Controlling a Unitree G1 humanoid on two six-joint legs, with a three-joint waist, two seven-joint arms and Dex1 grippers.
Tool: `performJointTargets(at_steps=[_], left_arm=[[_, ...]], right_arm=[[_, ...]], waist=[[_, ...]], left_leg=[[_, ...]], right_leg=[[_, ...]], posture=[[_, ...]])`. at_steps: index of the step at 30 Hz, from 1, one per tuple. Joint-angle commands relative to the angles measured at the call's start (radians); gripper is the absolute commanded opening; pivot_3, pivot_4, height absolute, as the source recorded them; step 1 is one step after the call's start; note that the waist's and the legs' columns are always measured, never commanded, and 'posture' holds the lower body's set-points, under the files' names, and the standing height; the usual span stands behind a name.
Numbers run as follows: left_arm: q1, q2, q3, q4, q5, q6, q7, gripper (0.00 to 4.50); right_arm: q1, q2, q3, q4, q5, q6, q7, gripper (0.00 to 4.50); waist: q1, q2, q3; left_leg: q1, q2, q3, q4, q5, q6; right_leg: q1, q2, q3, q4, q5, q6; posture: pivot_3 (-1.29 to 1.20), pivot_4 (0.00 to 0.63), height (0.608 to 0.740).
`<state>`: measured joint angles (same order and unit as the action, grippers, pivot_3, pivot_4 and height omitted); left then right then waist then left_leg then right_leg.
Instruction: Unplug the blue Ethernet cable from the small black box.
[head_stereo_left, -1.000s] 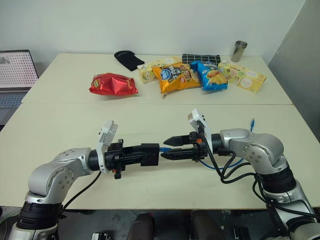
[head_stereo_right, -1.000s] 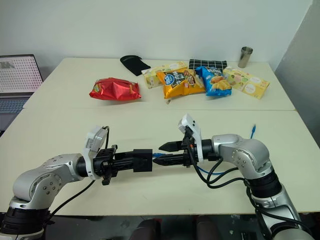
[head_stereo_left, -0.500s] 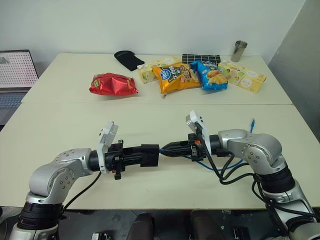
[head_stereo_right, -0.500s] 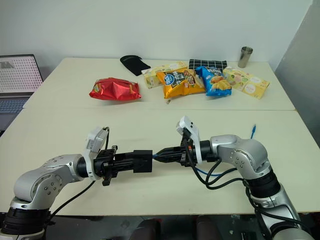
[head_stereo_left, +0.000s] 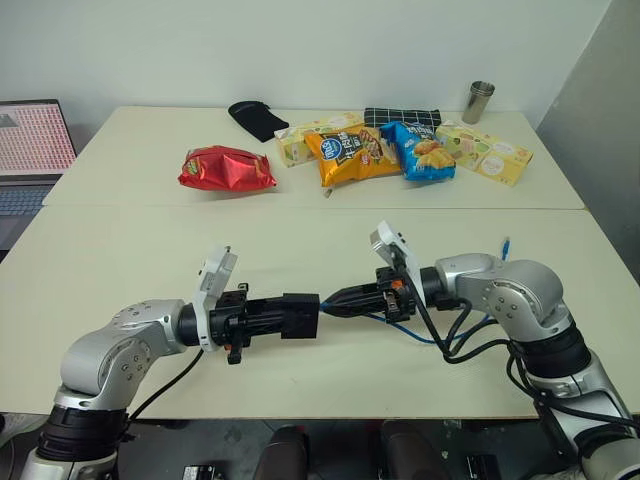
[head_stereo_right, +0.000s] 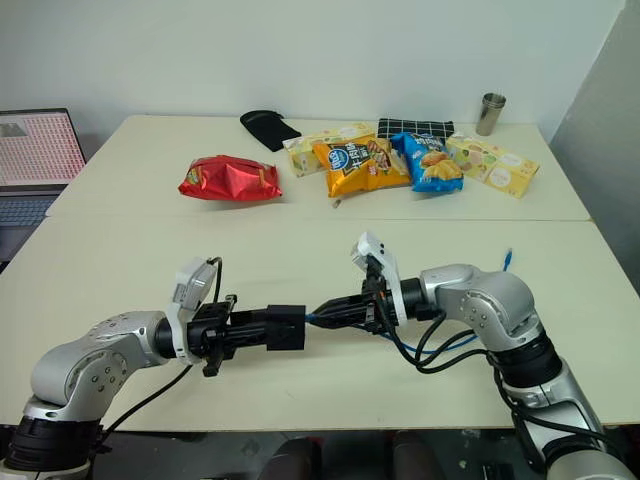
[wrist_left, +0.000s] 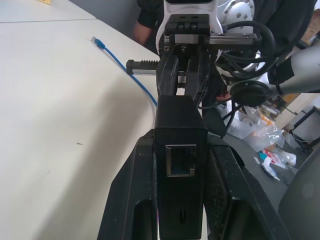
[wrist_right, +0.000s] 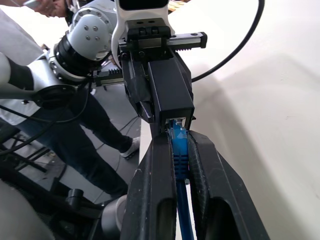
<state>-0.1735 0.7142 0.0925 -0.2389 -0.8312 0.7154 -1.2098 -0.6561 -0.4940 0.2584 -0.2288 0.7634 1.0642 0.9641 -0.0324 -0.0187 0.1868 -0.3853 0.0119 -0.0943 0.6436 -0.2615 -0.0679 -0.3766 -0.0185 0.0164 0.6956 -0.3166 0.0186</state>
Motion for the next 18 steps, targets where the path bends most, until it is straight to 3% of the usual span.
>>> performJointTargets(at_steps=[1, 7, 10, 14, 18], left_arm=[[0.016, 0.021, 0.049, 0.02, 0.012, -0.032, -0.002, 0.79], [0.054, 0.038, 0.085, 0.039, 0.03, -0.046, 0.012, 0.79], [0.068, 0.031, 0.11, 0.033, 0.025, -0.037, 0.05, 0.79], [0.1, 0.01, 0.142, -0.008, 0.013, -0.03, 0.123, 0.79], [0.114, 0.001, 0.155, -0.032, 0.004, -0.024, 0.163, 0.79]], right_arm=[[-0.004, -0.047, -0.034, 0.006, 0.002, 0.01, 0.024, 0.06], [0.023, -0.062, -0.075, 0.046, -0.02, -0.027, -0.01, 0.04], [0.025, -0.025, -0.084, 0.133, -0.119, -0.147, -0.077, 0.04], [0.01, 0.084, -0.102, 0.328, -0.312, -0.383, -0.288, 0.04], [0.019, 0.115, -0.06, 0.418, -0.442, -0.504, -0.338, 0.04]], waist=[[0.0, 0.0, 0.0], [0.0, 0.0, 0.0], [-0.001, 0.0, 0.0], [-0.002, 0.0, 0.0], [0.0, 0.0, 0.0]], left_leg=[[0.0, 0.0, 0.0, 0.0, 0.0, 0.0], [-0.001, 0.0, 0.001, 0.0, 0.0, 0.0], [-0.002, 0.0, 0.001, 0.0, 0.0, 0.0], [-0.002, 0.0, 0.002, 0.0, 0.0, 0.0], [-0.009, 0.001, 0.002, 0.001, 0.0, 0.0]], right_leg=[[0.0, 0.0, 0.0, 0.0, 0.0, 0.0], [-0.002, 0.0, 0.0, 0.0, 0.0, 0.0], [-0.002, 0.0, 0.0, 0.0, 0.0, 0.0], [-0.003, 0.0, 0.001, 0.0, 0.0, 0.0], [-0.009, 0.0, 0.002, 0.002, 0.0, 0.0]], posture=[[0.0, 0.15, 0.74], [0.0, 0.15, 0.74], [0.0, 0.15, 0.74], [0.0, 0.15, 0.74], [0.0, 0.15, 0.74]])
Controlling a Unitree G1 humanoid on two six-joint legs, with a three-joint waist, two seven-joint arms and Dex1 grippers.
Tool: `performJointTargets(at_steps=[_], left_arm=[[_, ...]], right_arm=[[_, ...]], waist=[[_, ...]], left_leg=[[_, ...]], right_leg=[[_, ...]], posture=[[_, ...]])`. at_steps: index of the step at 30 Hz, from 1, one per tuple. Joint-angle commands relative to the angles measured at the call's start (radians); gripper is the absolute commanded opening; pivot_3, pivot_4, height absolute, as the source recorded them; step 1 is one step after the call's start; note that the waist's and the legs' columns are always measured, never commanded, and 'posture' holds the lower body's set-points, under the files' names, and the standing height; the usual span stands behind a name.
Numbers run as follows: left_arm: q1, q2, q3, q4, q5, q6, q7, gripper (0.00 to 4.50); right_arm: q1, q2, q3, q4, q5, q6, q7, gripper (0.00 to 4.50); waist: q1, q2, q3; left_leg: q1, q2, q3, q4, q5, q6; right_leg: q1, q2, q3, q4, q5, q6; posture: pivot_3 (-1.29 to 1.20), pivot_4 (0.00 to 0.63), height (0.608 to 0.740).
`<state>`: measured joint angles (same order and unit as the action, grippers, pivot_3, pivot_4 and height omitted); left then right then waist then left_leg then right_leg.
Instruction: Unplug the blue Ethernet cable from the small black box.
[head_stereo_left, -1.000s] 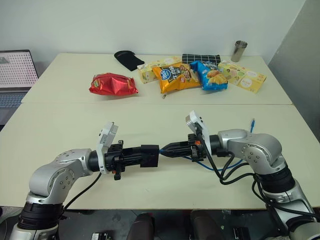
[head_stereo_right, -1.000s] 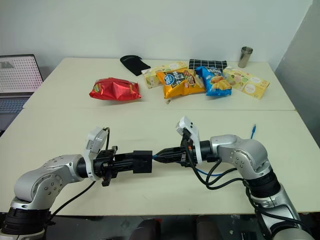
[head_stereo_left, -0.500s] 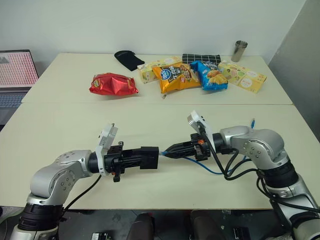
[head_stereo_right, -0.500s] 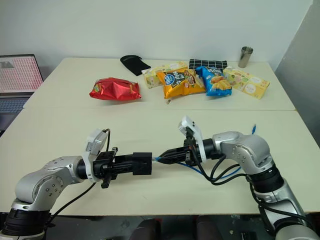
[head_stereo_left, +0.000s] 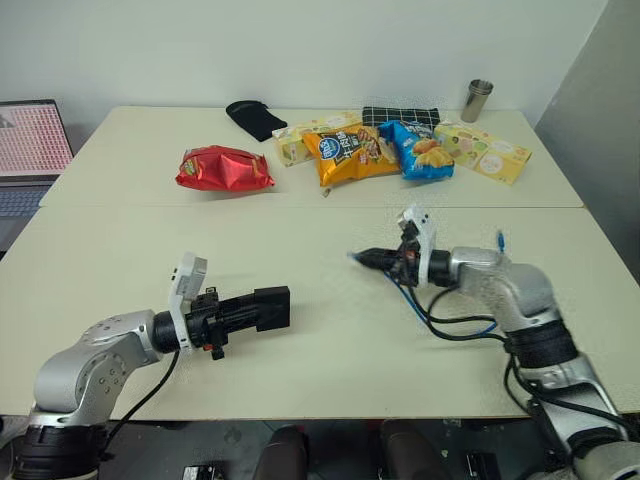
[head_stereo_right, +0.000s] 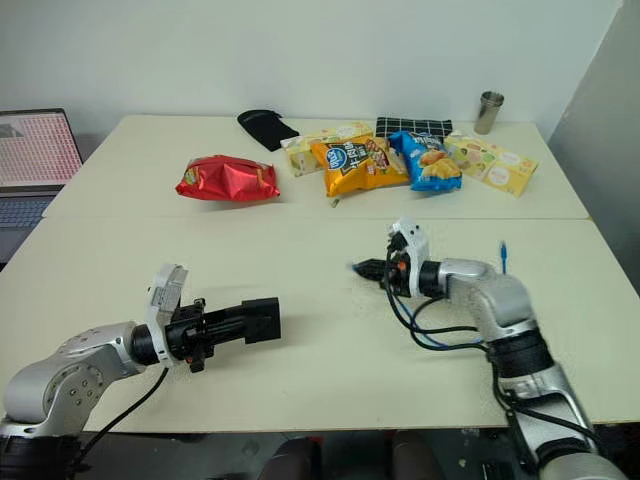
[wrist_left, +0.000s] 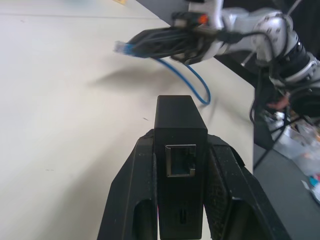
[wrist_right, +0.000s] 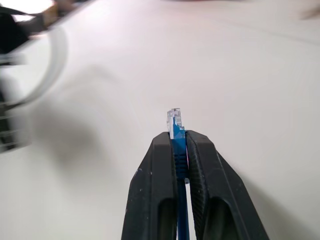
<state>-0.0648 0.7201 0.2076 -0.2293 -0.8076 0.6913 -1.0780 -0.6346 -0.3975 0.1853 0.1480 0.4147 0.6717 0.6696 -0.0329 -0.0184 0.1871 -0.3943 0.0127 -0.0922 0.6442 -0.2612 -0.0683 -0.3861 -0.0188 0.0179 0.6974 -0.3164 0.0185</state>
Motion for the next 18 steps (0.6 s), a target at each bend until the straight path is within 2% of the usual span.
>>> performJointTargets(at_steps=[1, 2, 3, 9, 13, 16, 18], left_arm=[[0.007, -0.006, 0.041, -0.045, -0.02, 0.0, 0.04, 0.79], [0.008, -0.008, 0.042, -0.048, -0.02, -0.002, 0.049, 0.79], [0.008, -0.01, 0.043, -0.05, -0.02, -0.003, 0.055, 0.79], [-0.005, -0.037, 0.061, -0.034, 0.021, -0.046, 0.134, 0.79], [-0.048, -0.086, 0.078, 0.014, 0.068, -0.101, 0.232, 0.79], [-0.099, -0.118, 0.08, 0.097, 0.155, -0.192, 0.302, 0.79], [-0.139, -0.145, 0.07, 0.195, 0.277, -0.347, 0.363, 0.79]], right_arm=[[-0.003, 0.026, 0.015, 0.058, -0.111, -0.128, -0.048, 0.39], [-0.004, 0.03, 0.015, 0.07, -0.124, -0.136, -0.047, 0.74], [-0.004, 0.033, 0.014, 0.077, -0.131, -0.139, -0.043, 0.84], [0.013, -0.028, 0.008, -0.017, -0.126, -0.105, 0.055, 2.22], [0.051, -0.135, 0.019, -0.21, -0.037, -0.076, 0.253, 3.03], [0.056, -0.18, 0.013, -0.358, 0.046, -0.018, 0.334, 3.03], [0.038, -0.174, 0.032, -0.414, 0.044, -0.012, 0.331, 3.03]], waist=[[0.001, 0.0, 0.0], [0.0, 0.0, 0.0], [0.0, 0.0, 0.0], [0.001, 0.0, 0.0], [0.003, 0.001, 0.0], [0.004, 0.001, 0.001], [0.0, 0.001, 0.0]], left_leg=[[-0.002, 0.0, 0.0, 0.001, 0.0, 0.0], [-0.003, 0.0, -0.001, 0.001, 0.0, 0.0], [-0.003, 0.0, -0.001, 0.001, 0.0, 0.0], [-0.003, 0.0, -0.001, 0.001, 0.0, 0.0], [-0.004, 0.0, -0.002, 0.001, 0.0, 0.0], [-0.004, 0.0, -0.002, 0.002, 0.0, 0.0], [-0.003, -0.001, -0.003, 0.002, 0.0, 0.0]], right_leg=[[-0.002, 0.0, 0.0, 0.0, 0.0, 0.0], [-0.002, 0.0, 0.0, 0.0, 0.0, 0.0], [-0.003, 0.0, 0.0, 0.0, 0.0, 0.0], [-0.002, -0.001, -0.001, 0.0, 0.0, 0.0], [-0.002, -0.001, -0.001, 0.0, 0.0, 0.0], [-0.002, -0.001, -0.002, 0.0, 0.0, 0.0], [-0.001, -0.001, -0.002, 0.0, 0.0, 0.0]], posture=[[0.0, 0.15, 0.74], [0.0, 0.15, 0.74], [0.0, 0.15, 0.74], [0.0, 0.15, 0.74], [0.0, 0.15, 0.74], [0.0, 0.15, 0.74], [0.0, 0.15, 0.74]])
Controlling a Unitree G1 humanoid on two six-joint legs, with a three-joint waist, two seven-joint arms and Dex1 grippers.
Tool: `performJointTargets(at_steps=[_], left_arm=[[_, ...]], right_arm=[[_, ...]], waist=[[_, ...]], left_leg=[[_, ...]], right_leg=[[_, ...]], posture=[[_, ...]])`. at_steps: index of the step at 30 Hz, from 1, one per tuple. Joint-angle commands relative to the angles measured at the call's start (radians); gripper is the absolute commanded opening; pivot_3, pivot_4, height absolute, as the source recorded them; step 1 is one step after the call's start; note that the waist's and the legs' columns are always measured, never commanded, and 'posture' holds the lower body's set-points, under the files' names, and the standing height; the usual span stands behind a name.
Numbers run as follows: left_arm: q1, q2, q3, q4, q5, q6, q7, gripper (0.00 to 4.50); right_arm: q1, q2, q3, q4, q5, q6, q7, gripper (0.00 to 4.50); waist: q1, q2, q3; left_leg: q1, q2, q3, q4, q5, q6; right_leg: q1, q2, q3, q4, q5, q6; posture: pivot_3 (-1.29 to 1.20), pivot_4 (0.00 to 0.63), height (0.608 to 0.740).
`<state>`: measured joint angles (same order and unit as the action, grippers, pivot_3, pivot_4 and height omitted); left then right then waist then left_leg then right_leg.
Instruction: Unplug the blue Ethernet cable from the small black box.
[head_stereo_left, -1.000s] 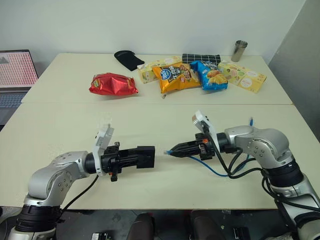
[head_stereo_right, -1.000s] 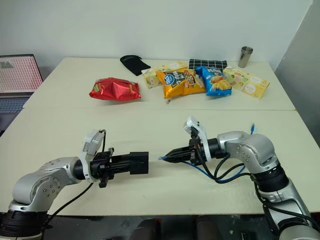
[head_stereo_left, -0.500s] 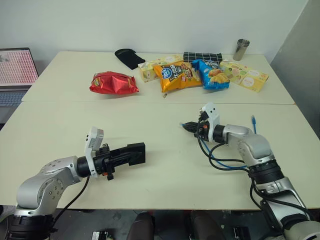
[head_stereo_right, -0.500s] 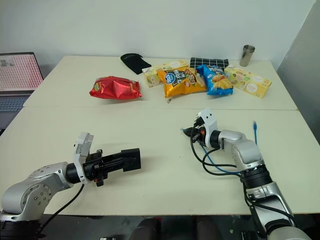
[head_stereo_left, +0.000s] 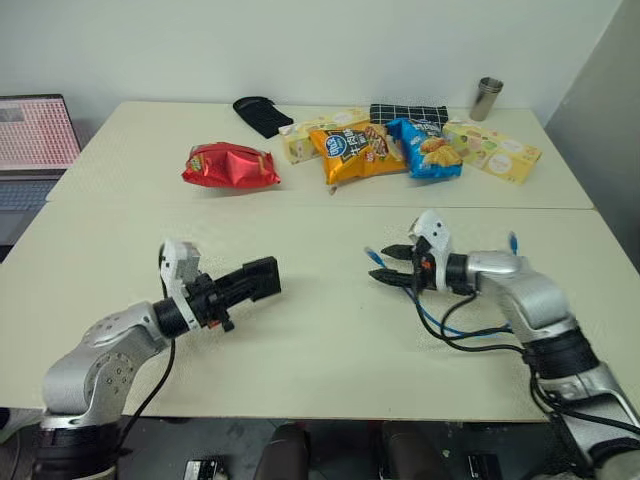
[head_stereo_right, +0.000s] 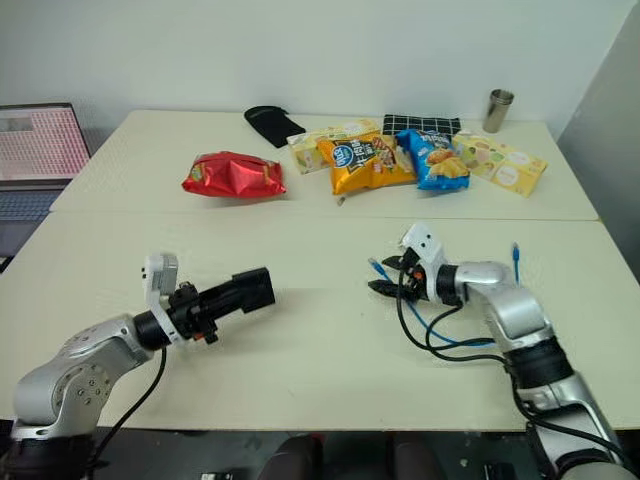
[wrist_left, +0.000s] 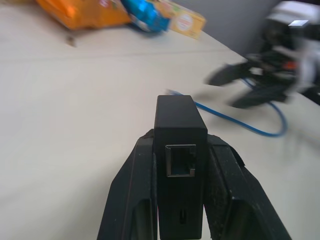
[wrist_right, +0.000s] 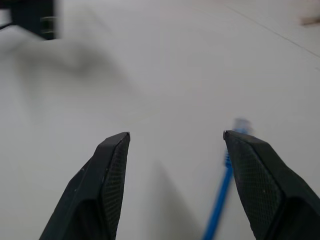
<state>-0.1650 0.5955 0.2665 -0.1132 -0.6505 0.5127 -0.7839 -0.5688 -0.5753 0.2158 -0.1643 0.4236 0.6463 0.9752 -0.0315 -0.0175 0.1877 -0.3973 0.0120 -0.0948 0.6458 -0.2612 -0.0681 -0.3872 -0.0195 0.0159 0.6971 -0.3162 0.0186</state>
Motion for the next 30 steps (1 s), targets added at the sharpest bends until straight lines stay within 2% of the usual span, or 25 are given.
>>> performJointTargets(at_steps=[1, 3, 6, 10, 15, 17, 18, 25, 28, 30], left_arm=[[-0.056, -0.035, 0.014, 0.119, 0.156, -0.226, 0.091, 0.79], [-0.11, -0.064, 0.015, 0.254, 0.269, -0.402, 0.178, 0.79], [-0.175, -0.104, 0.014, 0.421, 0.352, -0.564, 0.254, 0.79], [-0.237, -0.132, 0.002, 0.601, 0.41, -0.697, 0.286, 0.79], [-0.287, -0.156, 0.012, 0.804, 0.424, -0.772, 0.307, 0.79], [-0.288, -0.16, 0.012, 0.845, 0.42, -0.787, 0.299, 1.5], [-0.285, -0.161, 0.011, 0.858, 0.419, -0.794, 0.294, 1.59], [-0.209, -0.162, 0.032, 0.804, 0.383, -0.767, 0.273, 3.08], [-0.114, -0.154, 0.037, 0.634, 0.365, -0.686, 0.292, 3.68], [-0.05, -0.149, 0.043, 0.506, 0.354, -0.629, 0.308, 3.68]], right_arm=[[-0.036, 0.011, 0.009, -0.117, 0.033, 0.019, 0.017, 3.03], [-0.071, 0.055, 0.041, -0.127, 0.002, 0.023, -0.028, 3.03], [-0.116, 0.115, 0.087, -0.099, -0.057, 0.003, -0.082, 3.03], [-0.135, 0.152, 0.119, -0.062, -0.108, -0.021, -0.108, 3.03], [-0.127, 0.161, 0.14, -0.072, -0.13, -0.017, -0.104, 3.03], [-0.121, 0.158, 0.141, -0.075, -0.134, -0.016, -0.103, 3.07], [-0.119, 0.157, 0.142, -0.077, -0.135, -0.015, -0.103, 3.07], [-0.102, 0.153, 0.139, -0.096, -0.135, 0.0, -0.113, 3.07], [-0.09, 0.155, 0.126, -0.106, -0.126, 0.022, -0.129, 3.07], [-0.077, 0.154, 0.113, -0.119, -0.119, 0.039, -0.142, 3.07]], waist=[[-0.003, 0.0, 0.0], [-0.003, 0.0, 0.0], [-0.002, -0.001, 0.0], [0.003, -0.002, -0.001], [0.006, -0.002, -0.001], [0.005, -0.002, -0.001], [0.002, -0.002, -0.001], [-0.002, -0.001, -0.002], [-0.01, -0.001, -0.002], [-0.015, -0.001, -0.002]], left_leg=[[0.0, 0.0, 0.0, 0.0, 0.0, 0.0], [0.001, 0.0, 0.0, 0.0, 0.0, 0.0], [0.001, 0.0, 0.001, 0.0, 0.0, 0.0], [-0.001, -0.001, 0.0, 0.001, 0.001, -0.001], [-0.002, -0.002, 0.0, 0.001, 0.002, -0.003], [-0.001, -0.002, 0.0, 0.001, 0.001, -0.002], [-0.001, -0.002, 0.0, 0.001, 0.0, -0.001], [0.0, -0.002, 0.0, 0.001, 0.001, -0.001], [0.001, -0.001, -0.002, 0.001, 0.001, -0.001], [0.001, 0.0, -0.002, 0.001, 0.001, -0.001]], right_leg=[[0.0, 0.0, 0.0, 0.0, 0.0, 0.0], [0.0, 0.001, 0.0, 0.001, 0.0, 0.0], [0.0, 0.001, 0.0, 0.001, 0.0, 0.0], [-0.001, -0.001, -0.001, 0.0, 0.0, 0.0], [-0.001, -0.002, -0.001, -0.001, 0.001, 0.001], [0.0, -0.002, -0.002, 0.0, 0.001, 0.001], [0.0, -0.002, -0.002, 0.001, 0.001, 0.001], [0.0, -0.001, -0.001, 0.001, 0.001, 0.001], [0.0, -0.001, 0.001, 0.001, 0.001, 0.001], [0.0, -0.002, 0.001, 0.001, 0.001, 0.001]], posture=[[0.0, 0.15, 0.74], [0.0, 0.15, 0.74], [0.0, 0.15, 0.74], [0.0, 0.15, 0.74], [0.0, 0.15, 0.74], [0.0, 0.15, 0.74], [0.0, 0.15, 0.74], [0.0, 0.15, 0.74], [0.0, 0.15, 0.74], [0.0, 0.15, 0.74]])
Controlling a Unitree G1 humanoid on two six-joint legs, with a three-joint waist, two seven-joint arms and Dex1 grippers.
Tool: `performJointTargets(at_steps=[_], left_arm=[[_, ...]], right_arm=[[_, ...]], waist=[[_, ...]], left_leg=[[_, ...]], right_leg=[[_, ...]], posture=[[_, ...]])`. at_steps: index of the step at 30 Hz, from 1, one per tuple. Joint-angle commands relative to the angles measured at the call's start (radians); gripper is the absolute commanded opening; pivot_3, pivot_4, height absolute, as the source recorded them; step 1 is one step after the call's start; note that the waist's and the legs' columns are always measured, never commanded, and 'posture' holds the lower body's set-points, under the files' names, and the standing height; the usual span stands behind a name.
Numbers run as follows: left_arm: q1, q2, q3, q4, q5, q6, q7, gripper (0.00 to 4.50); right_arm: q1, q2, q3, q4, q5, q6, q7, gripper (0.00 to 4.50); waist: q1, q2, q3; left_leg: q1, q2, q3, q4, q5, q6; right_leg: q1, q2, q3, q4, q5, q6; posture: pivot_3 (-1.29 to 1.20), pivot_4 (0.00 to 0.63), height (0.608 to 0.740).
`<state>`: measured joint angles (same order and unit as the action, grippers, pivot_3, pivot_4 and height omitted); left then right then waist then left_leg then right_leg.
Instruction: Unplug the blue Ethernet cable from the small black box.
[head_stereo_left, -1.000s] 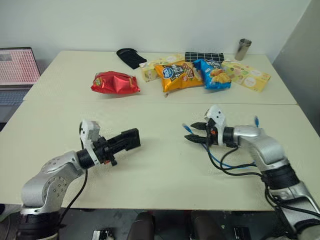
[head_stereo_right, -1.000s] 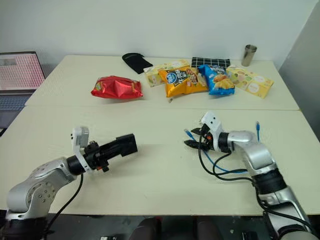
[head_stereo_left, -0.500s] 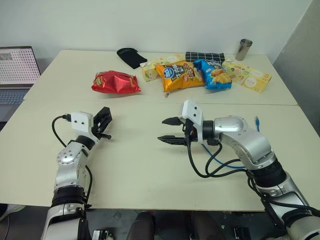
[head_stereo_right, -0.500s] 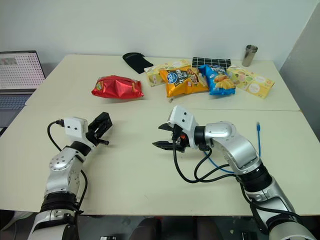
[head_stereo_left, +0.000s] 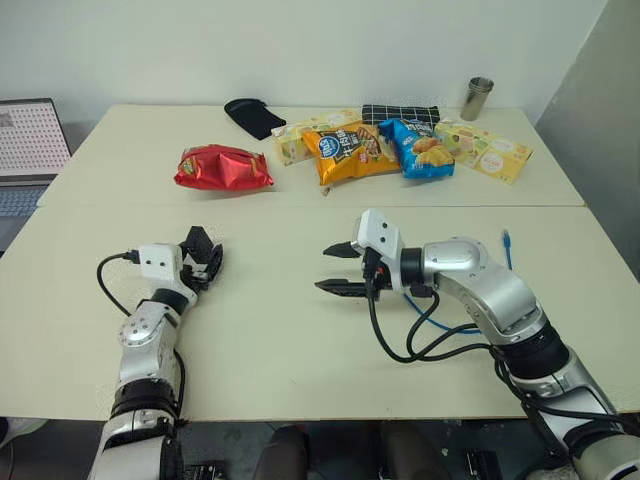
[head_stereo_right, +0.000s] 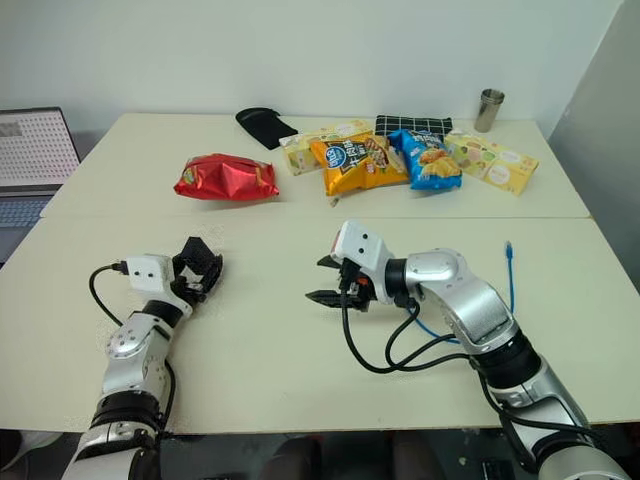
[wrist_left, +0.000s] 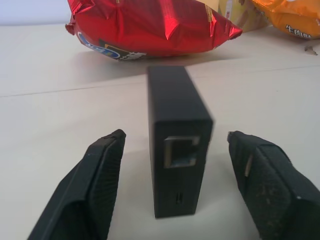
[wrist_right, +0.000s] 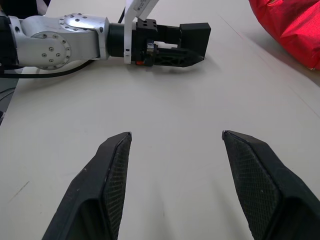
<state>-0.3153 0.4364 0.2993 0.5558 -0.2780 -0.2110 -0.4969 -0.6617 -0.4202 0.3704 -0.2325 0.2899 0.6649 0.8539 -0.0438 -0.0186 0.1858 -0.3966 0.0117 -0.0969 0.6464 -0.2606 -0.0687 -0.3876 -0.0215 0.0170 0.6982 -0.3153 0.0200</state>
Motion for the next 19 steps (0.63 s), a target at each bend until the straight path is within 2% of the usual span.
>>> performJointTargets(at_steps=[1, 4, 7, 13, 19], left_arm=[[0.138, 0.017, 0.011, -0.244, -0.029, 0.14, 0.024, 3.68], [0.272, 0.061, 0.009, -0.529, -0.053, 0.329, 0.04, 3.68], [0.368, 0.102, 0.026, -0.729, -0.083, 0.471, 0.043, 3.68], [0.429, 0.204, 0.104, -0.907, -0.19, 0.649, -0.024, 3.68], [0.438, 0.314, 0.155, -0.927, -0.246, 0.718, -0.125, 3.68]], right_arm=[[0.026, -0.004, -0.053, -0.058, 0.019, 0.03, -0.029, 3.07], [0.08, -0.024, -0.111, -0.091, 0.042, 0.075, -0.062, 3.07], [0.136, -0.057, -0.172, -0.123, 0.061, 0.109, -0.075, 3.07], [0.209, -0.153, -0.29, -0.142, 0.097, 0.144, -0.069, 3.07], [0.218, -0.218, -0.328, -0.125, 0.108, 0.147, -0.061, 3.07]], waist=[[-0.003, 0.0, 0.0], [-0.004, 0.0, 0.0], [0.003, 0.0, 0.0], [0.015, 0.0, 0.0], [0.012, 0.0, 0.0]], left_leg=[[0.0, 0.001, -0.001, 0.0, 0.0, 0.0], [0.0, 0.002, -0.002, 0.0, 0.0, 0.0], [-0.001, 0.002, -0.004, 0.0, 0.0, 0.0], [0.0, 0.0, -0.001, 0.0, 0.0, 0.0], [0.001, -0.001, 0.002, -0.001, 0.0, 0.0]], right_leg=[[0.0, 0.0, 0.0, 0.0, 0.0, 0.0], [0.0, -0.001, 0.0, 0.0, 0.0, 0.0], [0.0, -0.001, 0.0, 0.0, 0.0, 0.0], [0.003, 0.001, -0.001, 0.0, 0.0, 0.0], [0.002, 0.002, -0.001, 0.0, 0.0, 0.0]], posture=[[0.0, 0.15, 0.74], [0.0, 0.15, 0.74], [0.0, 0.15, 0.74], [0.0, 0.15, 0.74], [0.0, 0.15, 0.74]])
